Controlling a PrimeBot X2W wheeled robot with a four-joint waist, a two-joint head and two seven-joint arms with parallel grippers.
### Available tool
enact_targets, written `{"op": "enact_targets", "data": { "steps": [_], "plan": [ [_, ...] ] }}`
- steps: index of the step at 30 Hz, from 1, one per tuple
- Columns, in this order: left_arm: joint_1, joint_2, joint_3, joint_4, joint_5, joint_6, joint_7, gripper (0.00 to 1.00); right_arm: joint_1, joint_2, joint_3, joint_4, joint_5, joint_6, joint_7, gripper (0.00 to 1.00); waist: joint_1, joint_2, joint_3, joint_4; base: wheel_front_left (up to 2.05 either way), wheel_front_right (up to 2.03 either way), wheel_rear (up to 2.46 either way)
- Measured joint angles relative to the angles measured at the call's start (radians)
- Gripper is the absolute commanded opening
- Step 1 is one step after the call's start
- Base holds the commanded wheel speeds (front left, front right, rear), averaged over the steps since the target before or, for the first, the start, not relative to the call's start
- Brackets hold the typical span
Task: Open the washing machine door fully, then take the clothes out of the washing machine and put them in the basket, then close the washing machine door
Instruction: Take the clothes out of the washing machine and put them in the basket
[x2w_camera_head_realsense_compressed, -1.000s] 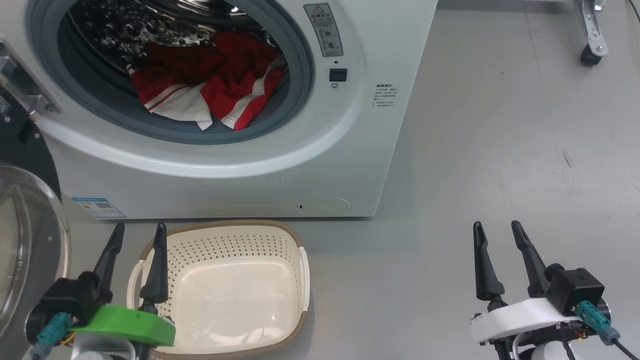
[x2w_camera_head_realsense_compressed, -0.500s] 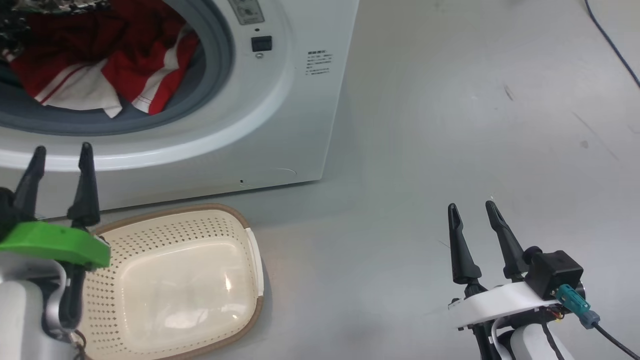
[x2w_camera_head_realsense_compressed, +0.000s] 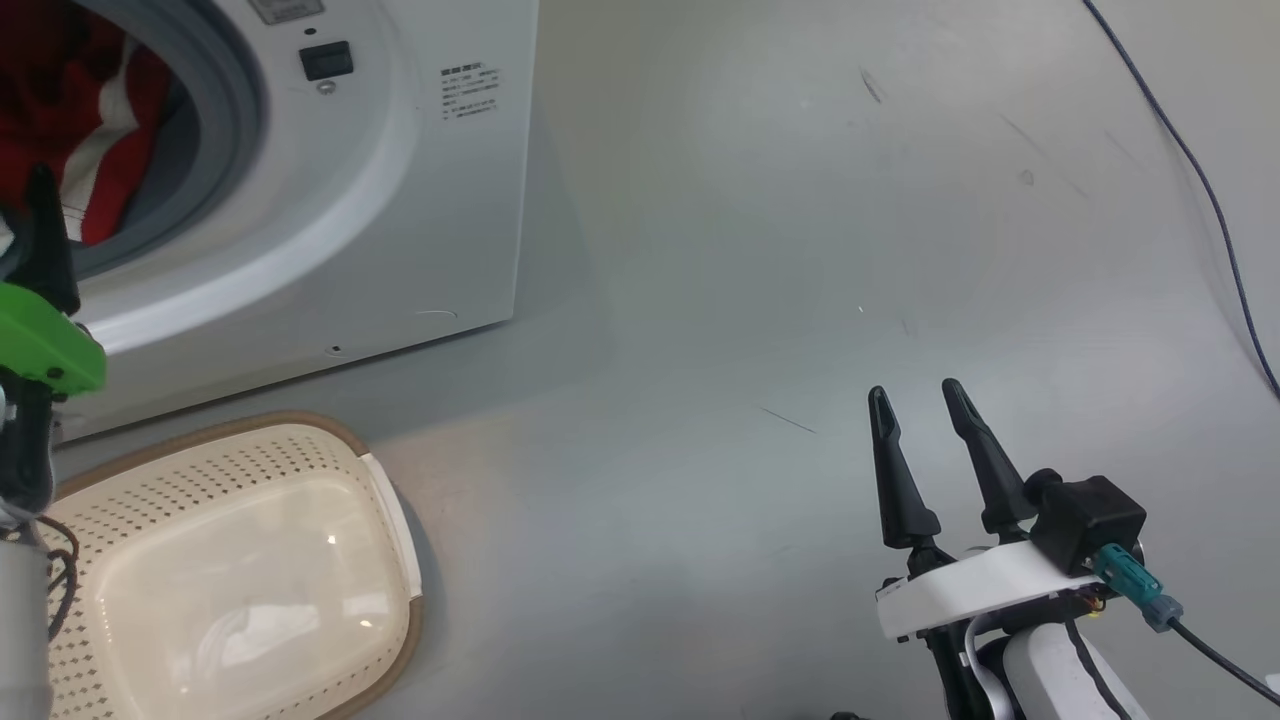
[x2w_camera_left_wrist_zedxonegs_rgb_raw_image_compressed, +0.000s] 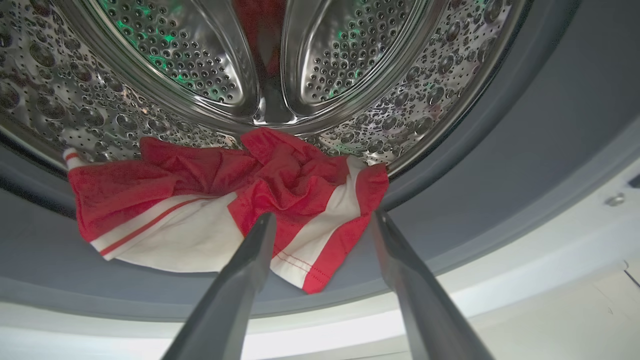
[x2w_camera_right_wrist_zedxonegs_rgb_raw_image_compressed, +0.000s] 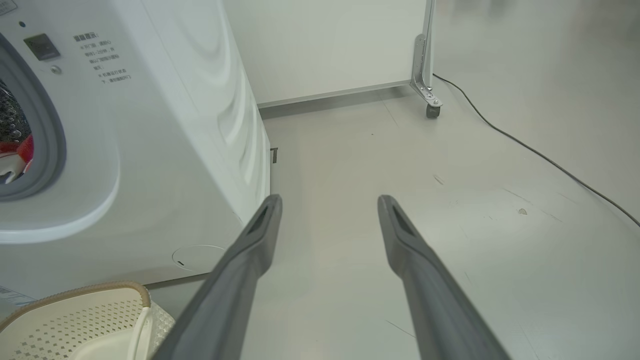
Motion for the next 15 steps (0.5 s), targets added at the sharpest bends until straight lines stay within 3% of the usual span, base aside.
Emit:
{"op": "enact_targets", "data": {
  "steps": [15],
  "plan": [
    [-0.156, 0.084, -0.006, 0.16, 0.037, 0.045, 0.139, 1.0, -0.023, 0.013, 0.021, 0.028, 0.009, 0.008, -0.005, 1.0, 0.0, 0.0, 0.057, -0.11, 0.0, 0.0, 0.0]
  ]
}}
